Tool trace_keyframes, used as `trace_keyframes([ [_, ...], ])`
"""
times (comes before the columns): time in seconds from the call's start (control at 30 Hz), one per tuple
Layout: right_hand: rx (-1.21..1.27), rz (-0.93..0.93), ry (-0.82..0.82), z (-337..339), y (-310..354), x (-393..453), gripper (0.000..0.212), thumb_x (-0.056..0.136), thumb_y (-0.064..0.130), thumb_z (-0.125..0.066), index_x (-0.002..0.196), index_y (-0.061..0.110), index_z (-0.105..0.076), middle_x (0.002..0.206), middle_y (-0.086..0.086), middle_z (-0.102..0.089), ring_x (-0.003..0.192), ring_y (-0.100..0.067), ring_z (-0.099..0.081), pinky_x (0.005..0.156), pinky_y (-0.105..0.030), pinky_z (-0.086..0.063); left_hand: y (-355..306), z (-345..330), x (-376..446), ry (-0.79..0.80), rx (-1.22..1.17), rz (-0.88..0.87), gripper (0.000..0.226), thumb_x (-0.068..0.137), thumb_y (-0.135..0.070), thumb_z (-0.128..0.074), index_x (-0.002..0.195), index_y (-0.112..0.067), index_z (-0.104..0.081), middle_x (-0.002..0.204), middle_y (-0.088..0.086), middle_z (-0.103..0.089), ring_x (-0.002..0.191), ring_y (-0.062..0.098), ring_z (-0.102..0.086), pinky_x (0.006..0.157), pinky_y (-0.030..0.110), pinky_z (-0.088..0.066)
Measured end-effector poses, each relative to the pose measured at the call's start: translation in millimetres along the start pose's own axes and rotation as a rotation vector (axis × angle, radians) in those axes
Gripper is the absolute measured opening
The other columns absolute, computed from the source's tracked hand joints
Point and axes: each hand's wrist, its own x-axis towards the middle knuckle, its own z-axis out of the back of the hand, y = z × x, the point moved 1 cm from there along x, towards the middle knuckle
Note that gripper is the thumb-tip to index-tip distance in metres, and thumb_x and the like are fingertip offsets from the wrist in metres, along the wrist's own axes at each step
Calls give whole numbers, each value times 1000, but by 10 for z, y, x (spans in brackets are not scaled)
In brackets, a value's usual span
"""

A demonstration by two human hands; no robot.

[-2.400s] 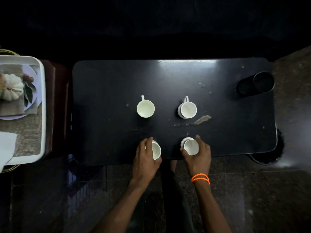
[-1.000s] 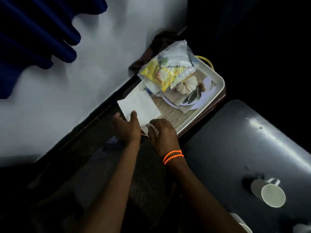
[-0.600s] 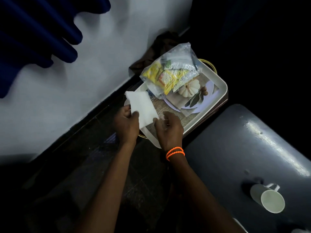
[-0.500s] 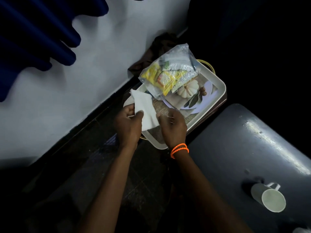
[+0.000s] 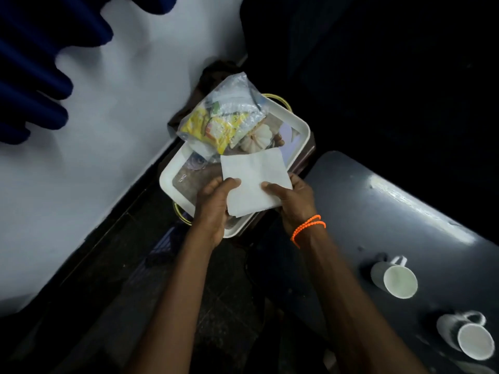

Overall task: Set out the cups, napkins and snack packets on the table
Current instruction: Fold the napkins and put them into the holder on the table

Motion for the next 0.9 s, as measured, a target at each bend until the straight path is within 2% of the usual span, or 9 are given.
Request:
trace_keyframes([
  [0.07, -159, 124, -24, 174, 52, -50, 29, 73, -2, -83, 96, 10, -69, 101, -15, -76, 86, -25, -71, 73, -40, -61, 142, -165, 15, -13, 116, 21, 6, 81, -24, -79, 86, -27, -79, 93, -4, -83, 88, 19, -79, 62, 34, -62],
  [0.17, -247, 281, -100, 425, 99, -146, 30, 71, 5, -85, 90, 23, -70, 89, 2, -75, 78, -14, -71, 65, -30, -58, 281, -455, -41, -61, 254, -59, 13, 81, -16, -78, 82, -29, -78, 86, -9, -82, 84, 16, -80, 76, 41, -66],
  [0.23, -36, 324, -121, 588, 131, -228, 33, 70, 10, -88, 96, 23, -73, 96, -1, -78, 86, -17, -76, 68, -31, -60, 300, -653, -126, -29, 182, -91, 12, 79, -18, -79, 84, -29, -81, 89, -5, -83, 83, 17, -81, 71, 36, -65],
  [0.37, 373, 188, -196, 913, 102, -361, 48, 72, 2, -87, 116, 4, -69, 113, -18, -76, 103, -37, -74, 86, -47, -62, 403, -1069, -269, 26, 113, -64, 19, 80, -16, -81, 98, -21, -80, 93, 2, -83, 85, 22, -81, 72, 38, -66],
  [0.43, 256, 191, -344, 1147, 89, -435, 33, 74, -2, -83, 104, 8, -73, 101, -13, -78, 91, -27, -75, 78, -40, -61, 517, -1297, -362, 56, 171, -12, 24, 82, -14, -81, 106, -20, -77, 95, 3, -83, 83, 19, -81, 70, 35, -64],
  [0.53, -51, 357, -519, 1545, 95, -585, 23, 77, 1, -76, 86, 23, -73, 85, 4, -76, 74, -6, -69, 66, -23, -56, 703, -1656, -554, 153, 219, 21, 37, 83, -14, -82, 118, -19, -72, 100, 1, -82, 87, 18, -80, 67, 30, -62],
  [0.67, -180, 548, -637, 2057, 200, -828, 34, 77, -8, -68, 93, 22, -75, 96, 6, -70, 85, 5, -65, 73, -10, -50, 968, -2205, -910, 244, 231, 22, 39, 84, -4, -79, 119, -19, -70, 104, 5, -81, 89, 20, -80, 74, 35, -64],
  [0.77, -233, 558, -689, 2484, 215, -1002, 47, 76, -12, -63, 109, 19, -76, 102, 11, -69, 93, 9, -64, 79, -7, -48, 1175, -2640, -1205, 299, 238, 9, 41, 87, 1, -75, 124, -13, -68, 108, 10, -80, 92, 22, -79, 78, 35, -64],
  [0.9, -373, 569, -813, 3097, 231, -1280, 57, 77, -10, -61, 127, 17, -70, 112, 2, -69, 99, 12, -59, 86, -1, -42, 1469, -3153, -1557, 474, 270, -4, 39, 91, -4, -70, 129, -13, -68, 111, 8, -80, 93, 18, -77, 80, 34, -61],
])
